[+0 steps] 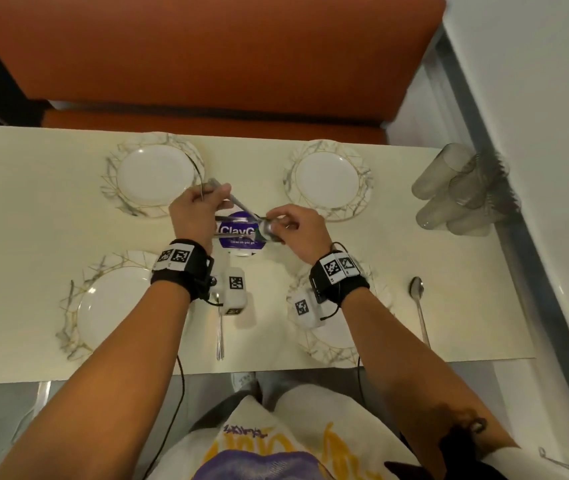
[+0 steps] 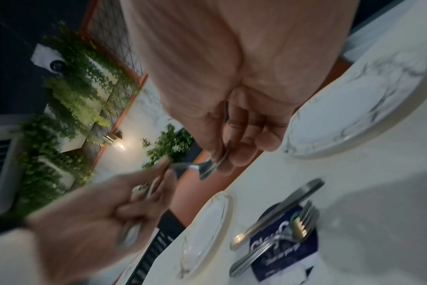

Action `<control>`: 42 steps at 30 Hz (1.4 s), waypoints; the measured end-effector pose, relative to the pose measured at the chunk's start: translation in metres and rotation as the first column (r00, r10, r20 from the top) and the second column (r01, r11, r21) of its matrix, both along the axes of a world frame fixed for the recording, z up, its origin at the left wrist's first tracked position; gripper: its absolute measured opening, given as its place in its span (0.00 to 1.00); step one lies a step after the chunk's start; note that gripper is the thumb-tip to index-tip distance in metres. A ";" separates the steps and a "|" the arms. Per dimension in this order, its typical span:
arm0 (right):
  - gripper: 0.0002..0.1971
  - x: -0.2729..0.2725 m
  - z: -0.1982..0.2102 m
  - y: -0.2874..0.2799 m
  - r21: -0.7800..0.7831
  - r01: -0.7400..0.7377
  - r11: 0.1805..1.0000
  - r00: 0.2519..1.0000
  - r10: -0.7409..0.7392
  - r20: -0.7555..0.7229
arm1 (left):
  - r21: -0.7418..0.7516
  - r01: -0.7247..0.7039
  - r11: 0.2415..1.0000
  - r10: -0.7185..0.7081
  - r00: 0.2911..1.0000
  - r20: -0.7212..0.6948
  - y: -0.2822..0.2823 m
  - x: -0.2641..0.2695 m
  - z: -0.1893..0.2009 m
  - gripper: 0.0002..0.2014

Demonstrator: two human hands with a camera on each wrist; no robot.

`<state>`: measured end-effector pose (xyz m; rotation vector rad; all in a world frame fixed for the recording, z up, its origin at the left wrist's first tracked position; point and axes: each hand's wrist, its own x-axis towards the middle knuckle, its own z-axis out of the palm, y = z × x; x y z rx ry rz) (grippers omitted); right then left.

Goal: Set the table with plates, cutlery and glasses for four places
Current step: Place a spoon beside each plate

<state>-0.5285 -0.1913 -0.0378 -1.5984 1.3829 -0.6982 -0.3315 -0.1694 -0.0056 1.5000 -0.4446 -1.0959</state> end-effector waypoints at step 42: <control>0.09 -0.068 -0.042 -0.139 0.284 0.315 0.906 0.931 -0.353 0.095 | 0.386 0.313 0.868 -0.426 0.869 0.252 -0.225 -0.003 -0.117 0.06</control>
